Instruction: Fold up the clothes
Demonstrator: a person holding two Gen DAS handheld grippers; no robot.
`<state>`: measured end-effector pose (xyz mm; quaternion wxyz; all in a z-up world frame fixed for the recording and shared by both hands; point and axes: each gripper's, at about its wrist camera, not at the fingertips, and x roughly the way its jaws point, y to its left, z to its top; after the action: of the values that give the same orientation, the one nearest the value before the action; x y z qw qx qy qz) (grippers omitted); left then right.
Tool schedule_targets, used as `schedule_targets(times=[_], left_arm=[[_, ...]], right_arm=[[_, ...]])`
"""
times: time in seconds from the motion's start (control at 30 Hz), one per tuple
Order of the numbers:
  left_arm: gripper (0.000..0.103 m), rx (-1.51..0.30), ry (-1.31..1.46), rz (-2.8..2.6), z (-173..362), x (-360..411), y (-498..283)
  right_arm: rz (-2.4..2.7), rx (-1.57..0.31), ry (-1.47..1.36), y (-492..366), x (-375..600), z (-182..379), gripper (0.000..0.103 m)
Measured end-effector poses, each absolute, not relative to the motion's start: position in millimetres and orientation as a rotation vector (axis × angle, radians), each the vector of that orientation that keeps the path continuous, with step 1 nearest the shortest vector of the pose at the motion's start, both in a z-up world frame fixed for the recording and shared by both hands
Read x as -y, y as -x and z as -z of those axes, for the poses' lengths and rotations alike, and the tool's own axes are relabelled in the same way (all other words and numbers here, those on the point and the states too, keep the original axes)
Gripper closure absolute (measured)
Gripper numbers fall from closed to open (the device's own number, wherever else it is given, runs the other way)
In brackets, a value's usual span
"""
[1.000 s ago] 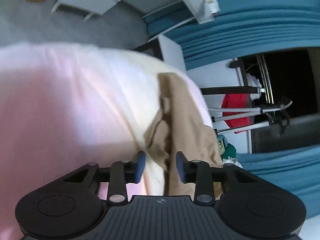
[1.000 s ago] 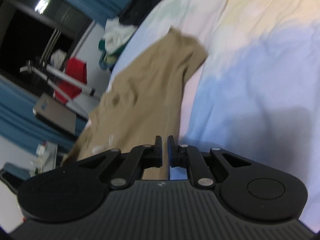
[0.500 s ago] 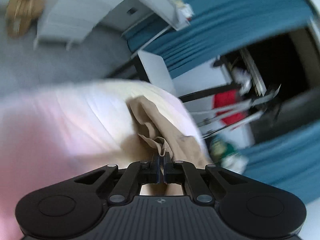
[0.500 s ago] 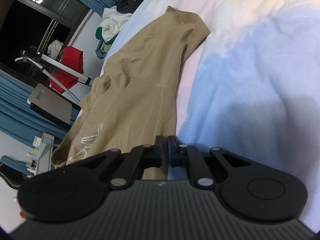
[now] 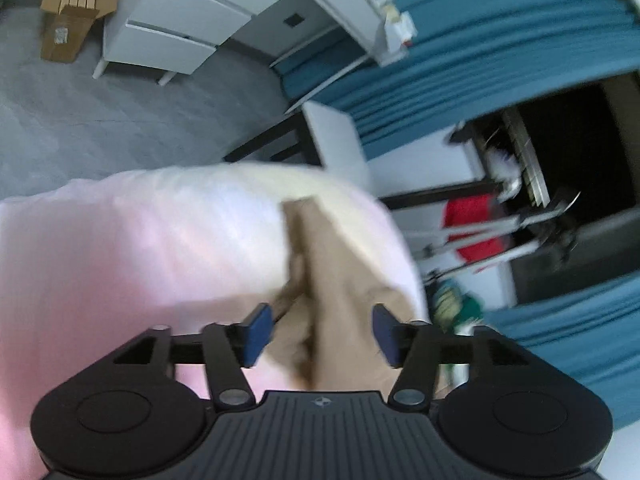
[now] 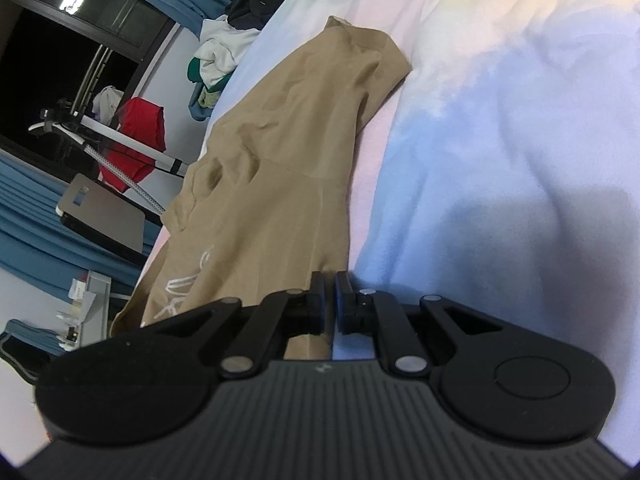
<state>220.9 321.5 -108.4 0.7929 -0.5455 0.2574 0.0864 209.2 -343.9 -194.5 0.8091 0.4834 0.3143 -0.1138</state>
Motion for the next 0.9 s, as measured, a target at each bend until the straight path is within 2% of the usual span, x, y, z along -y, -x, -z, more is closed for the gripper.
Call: schedule_targets(times=[0.1, 0.23, 0.3, 0.33, 0.4, 0.53, 0.7, 0.8, 0.9], left_arm=[[0.04, -0.566, 1.17, -0.201, 113.4, -330.5, -247.6], [0.049, -0.6, 1.125, -0.262, 130.0, -339.1, -288.2], [0.076, -0.606, 1.105, -0.267, 133.5, -342.0, -306.9], [0.095, -0.61, 1.098, -0.263, 134.5, -343.4, -316.4], [0.097, -0.609, 1.065, -0.239, 125.8, -341.5, -332.5], [0.098, -0.562, 0.873, -0.116, 69.6, -323.3, -354.2], [0.098, -0.326, 0.835, 0.152, 1.3, -316.7, -333.2], [0.098, -0.348, 0.844, 0.072, 15.8, -325.1, -314.2], [0.098, -0.434, 0.9, -0.052, 66.6, -342.1, -298.7]], right_arm=[[0.237, -0.68, -1.043, -211.8, 343.3, 197.5, 0.093], [0.231, -0.682, -1.066, -212.7, 345.1, 200.7, 0.093], [0.231, -0.682, -1.074, -213.7, 345.7, 202.1, 0.093], [0.231, -0.682, -1.078, -214.2, 346.0, 202.7, 0.094], [0.234, -0.683, -1.074, -216.5, 344.7, 204.0, 0.094], [0.236, -0.683, -1.067, -219.5, 343.0, 205.6, 0.094], [0.232, -0.68, -1.066, -218.6, 343.1, 205.5, 0.094], [0.231, -0.68, -1.07, -217.4, 342.6, 204.9, 0.094], [0.231, -0.681, -1.07, -217.1, 342.4, 204.5, 0.094]])
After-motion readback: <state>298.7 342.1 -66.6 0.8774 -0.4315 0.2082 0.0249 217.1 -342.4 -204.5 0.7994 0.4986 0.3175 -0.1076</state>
